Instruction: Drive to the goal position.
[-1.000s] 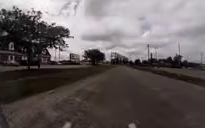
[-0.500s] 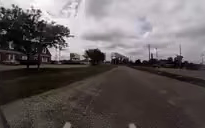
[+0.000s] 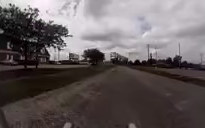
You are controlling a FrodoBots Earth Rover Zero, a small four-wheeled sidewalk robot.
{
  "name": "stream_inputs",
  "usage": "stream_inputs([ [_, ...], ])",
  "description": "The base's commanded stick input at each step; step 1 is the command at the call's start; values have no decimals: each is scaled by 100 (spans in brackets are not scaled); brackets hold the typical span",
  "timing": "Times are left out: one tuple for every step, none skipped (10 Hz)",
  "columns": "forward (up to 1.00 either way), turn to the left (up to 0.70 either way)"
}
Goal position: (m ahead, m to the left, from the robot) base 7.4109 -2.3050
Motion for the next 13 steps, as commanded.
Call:
stream_inputs([
  [60,0],
  [60,0],
  [60,0],
  [60,-6],
  [60,-12],
  [60,-15],
  [60,-15],
  [60,-15],
  [60,-15],
  [60,-10],
  [60,0],
  [60,0],
  [60,0],
])
